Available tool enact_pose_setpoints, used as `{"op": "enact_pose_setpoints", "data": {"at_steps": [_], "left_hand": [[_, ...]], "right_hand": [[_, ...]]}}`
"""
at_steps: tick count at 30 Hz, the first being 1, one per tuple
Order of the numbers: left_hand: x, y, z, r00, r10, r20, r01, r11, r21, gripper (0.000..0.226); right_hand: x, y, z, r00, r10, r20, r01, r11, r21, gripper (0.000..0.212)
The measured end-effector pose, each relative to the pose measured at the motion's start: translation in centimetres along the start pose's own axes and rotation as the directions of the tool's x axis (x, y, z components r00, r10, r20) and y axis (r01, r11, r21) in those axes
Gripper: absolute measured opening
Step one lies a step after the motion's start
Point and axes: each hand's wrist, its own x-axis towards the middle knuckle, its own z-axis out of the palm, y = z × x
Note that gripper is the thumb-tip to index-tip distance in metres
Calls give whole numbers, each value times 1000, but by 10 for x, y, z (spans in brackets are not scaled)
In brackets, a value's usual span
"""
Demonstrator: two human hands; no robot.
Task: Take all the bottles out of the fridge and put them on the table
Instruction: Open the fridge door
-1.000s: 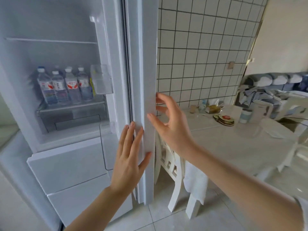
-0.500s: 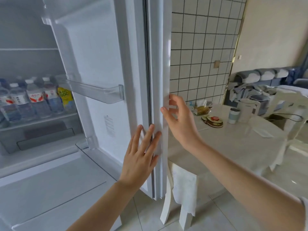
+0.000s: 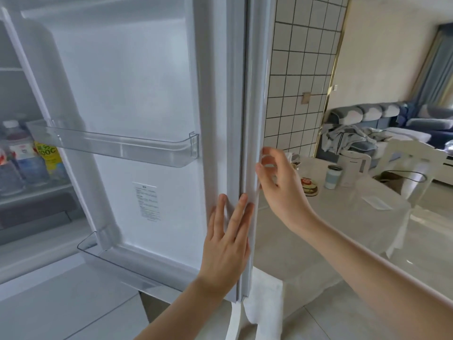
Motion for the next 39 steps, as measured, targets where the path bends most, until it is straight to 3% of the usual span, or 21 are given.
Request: {"op": "enact_pose_setpoints", "data": {"at_steps": [6,12,15,21,26,34,39], "left_hand": [[0,-1,2,1000,13,-25,-13,1000,27,63],[-3,1,-23,989,-13,147,11,1000,13,71],[-7,3,-44,977,-33,210,57,992,-109,61],[-27,9,-96,958,-192,214,240,944,-225,45],[-61,1,-137,891,-403,208,444,869,-218,40],[-108,-62,-191,769,-625,136,639,755,-147,33],[-135,-125,-214,721,-689,78,692,709,-139,31]], "right_hand": [[-1,2,-1,999,-45,-5,45,999,-2,22],[-11,-6,-6,1000,-15,23,14,1000,27,29],[-24,-14,-14,999,-15,41,15,1000,7,38],[-63,-48,-23,985,-58,160,51,998,43,41],[-94,-76,0,950,-86,300,46,989,141,38],[-115,-116,82,886,-148,439,44,970,238,29],[-116,-139,153,852,-174,493,26,956,292,30]]}}
